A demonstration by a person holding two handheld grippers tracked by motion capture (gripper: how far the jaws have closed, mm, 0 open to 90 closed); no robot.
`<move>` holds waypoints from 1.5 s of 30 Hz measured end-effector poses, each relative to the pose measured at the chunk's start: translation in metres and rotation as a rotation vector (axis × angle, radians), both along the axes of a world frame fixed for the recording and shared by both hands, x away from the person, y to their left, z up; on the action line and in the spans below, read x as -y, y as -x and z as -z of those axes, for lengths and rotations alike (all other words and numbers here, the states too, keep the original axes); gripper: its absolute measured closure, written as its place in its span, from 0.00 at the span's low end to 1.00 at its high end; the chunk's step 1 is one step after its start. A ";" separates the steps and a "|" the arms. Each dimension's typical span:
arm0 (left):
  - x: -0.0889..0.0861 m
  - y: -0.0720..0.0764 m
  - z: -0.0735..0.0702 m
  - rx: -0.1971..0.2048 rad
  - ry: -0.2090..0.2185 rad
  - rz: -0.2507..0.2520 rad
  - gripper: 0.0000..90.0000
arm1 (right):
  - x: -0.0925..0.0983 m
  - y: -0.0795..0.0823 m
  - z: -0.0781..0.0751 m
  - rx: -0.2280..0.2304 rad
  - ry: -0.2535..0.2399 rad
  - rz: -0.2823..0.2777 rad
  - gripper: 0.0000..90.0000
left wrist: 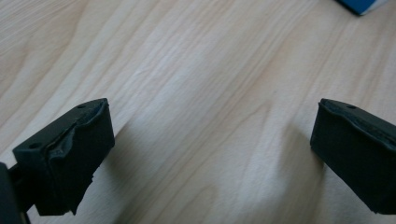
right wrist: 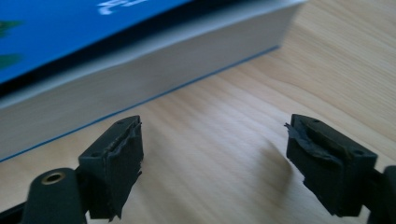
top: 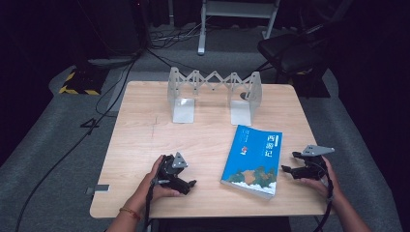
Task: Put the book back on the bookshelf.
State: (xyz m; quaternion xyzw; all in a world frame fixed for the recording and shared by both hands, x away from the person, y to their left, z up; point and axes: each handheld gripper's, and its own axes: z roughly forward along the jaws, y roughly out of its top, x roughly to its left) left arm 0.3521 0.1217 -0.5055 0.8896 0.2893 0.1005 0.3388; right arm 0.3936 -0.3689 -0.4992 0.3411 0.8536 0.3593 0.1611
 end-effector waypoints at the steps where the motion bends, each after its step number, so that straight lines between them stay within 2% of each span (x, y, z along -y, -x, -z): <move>1: 0.002 0.000 0.000 0.000 0.001 0.000 0.00 | -0.003 0.001 -0.001 0.000 -0.001 -0.024 0.22; 3: 0.004 0.001 0.000 0.000 0.000 -0.001 0.00 | -0.004 0.002 -0.002 -0.004 -0.010 -0.043 0.22; 6: 0.010 0.003 0.000 -0.001 0.001 0.012 0.00 | -0.014 0.007 -0.005 -0.012 -0.002 -0.103 0.22; 9: 0.015 0.004 0.000 -0.001 0.000 0.017 0.00 | -0.020 0.008 -0.006 -0.022 0.023 -0.128 0.24; 14: 0.019 0.005 0.000 0.001 0.000 0.024 0.00 | -0.020 0.009 -0.006 -0.032 0.021 -0.137 0.24; 19: 0.021 0.005 0.000 -0.001 0.001 0.031 0.00 | -0.023 0.009 -0.007 -0.037 0.044 -0.156 0.25; 22: 0.021 0.005 0.000 -0.001 0.001 0.030 0.00 | -0.025 0.010 -0.007 -0.057 0.054 -0.184 0.25; 24: 0.021 0.005 0.000 -0.001 0.001 0.031 0.00 | -0.026 0.011 -0.008 -0.048 0.067 -0.187 0.26; 29: 0.022 0.005 0.000 -0.002 0.002 0.034 0.00 | -0.025 0.012 -0.010 -0.043 0.039 -0.187 0.27; 33: 0.023 0.004 0.000 0.000 0.000 0.038 0.01 | -0.025 0.013 -0.013 -0.027 0.041 -0.191 0.27; 35: 0.023 0.004 0.000 0.000 0.000 0.039 0.01 | -0.024 0.013 -0.017 -0.024 0.013 -0.187 0.27; 36: 0.022 0.004 0.000 -0.001 0.000 0.042 0.00 | -0.023 0.013 -0.019 -0.025 -0.017 -0.181 0.27; 38: 0.022 0.003 0.000 0.000 0.000 0.045 0.00 | -0.024 0.012 -0.023 -0.027 -0.029 -0.179 0.27; 42: 0.022 0.003 0.000 -0.001 -0.001 0.043 0.00 | -0.030 0.012 -0.029 -0.001 -0.022 -0.172 0.27; 45: 0.022 0.003 -0.001 -0.007 -0.010 0.038 0.00 | -0.032 0.010 -0.031 -0.002 -0.025 -0.172 0.28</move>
